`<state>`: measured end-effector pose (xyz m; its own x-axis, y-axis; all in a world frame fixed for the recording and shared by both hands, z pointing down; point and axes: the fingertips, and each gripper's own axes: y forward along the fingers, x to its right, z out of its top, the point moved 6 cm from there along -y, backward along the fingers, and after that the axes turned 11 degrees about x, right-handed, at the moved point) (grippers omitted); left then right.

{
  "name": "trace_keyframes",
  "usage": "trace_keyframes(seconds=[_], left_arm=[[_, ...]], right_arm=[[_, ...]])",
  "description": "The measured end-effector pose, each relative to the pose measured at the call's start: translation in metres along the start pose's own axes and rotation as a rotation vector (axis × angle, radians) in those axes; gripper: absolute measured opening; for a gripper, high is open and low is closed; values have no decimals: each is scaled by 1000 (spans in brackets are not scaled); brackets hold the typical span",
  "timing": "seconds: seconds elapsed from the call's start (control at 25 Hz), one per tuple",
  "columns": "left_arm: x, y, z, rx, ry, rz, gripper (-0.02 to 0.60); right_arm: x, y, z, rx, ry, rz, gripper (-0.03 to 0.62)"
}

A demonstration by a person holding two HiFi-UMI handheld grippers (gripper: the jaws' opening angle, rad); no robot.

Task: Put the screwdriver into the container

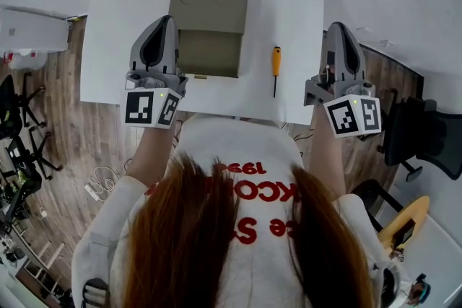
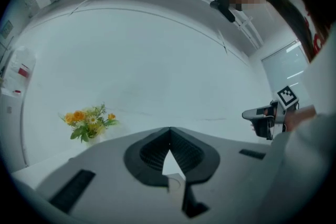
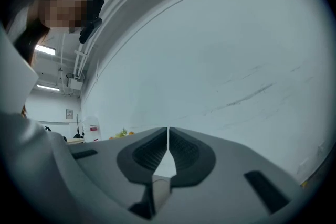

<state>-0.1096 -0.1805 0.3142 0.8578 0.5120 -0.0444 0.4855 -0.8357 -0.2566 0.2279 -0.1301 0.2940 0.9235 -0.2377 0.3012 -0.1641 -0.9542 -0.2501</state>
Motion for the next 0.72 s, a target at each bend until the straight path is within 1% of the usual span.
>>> trace_keyframes(seconds=[0.12,0.2,0.36,0.56,0.64,0.72], left_arm=[[-1,4,-3,-6,-12,-44,6],[-3,6,-4,-7,-15,-52,6],[-6,9,-8,-14,-16,-31,6],[-1,9,-14,-27,-19,-5,6],[1,11,-21,-40,-30,1,6],[4,12,-30,-52,-39,5,6]], right_arm=[[-6,-1,-4,-5,-7,-24,11],[-7,-1,-6,-11,-11,-34,11],[-4,0,-13,-43,-14,-37,12],[4,3,-24,-99,3,-26,12],[8,4,-37,-139,9,-30,12],[12,2,-55,-201,17,-41,20]])
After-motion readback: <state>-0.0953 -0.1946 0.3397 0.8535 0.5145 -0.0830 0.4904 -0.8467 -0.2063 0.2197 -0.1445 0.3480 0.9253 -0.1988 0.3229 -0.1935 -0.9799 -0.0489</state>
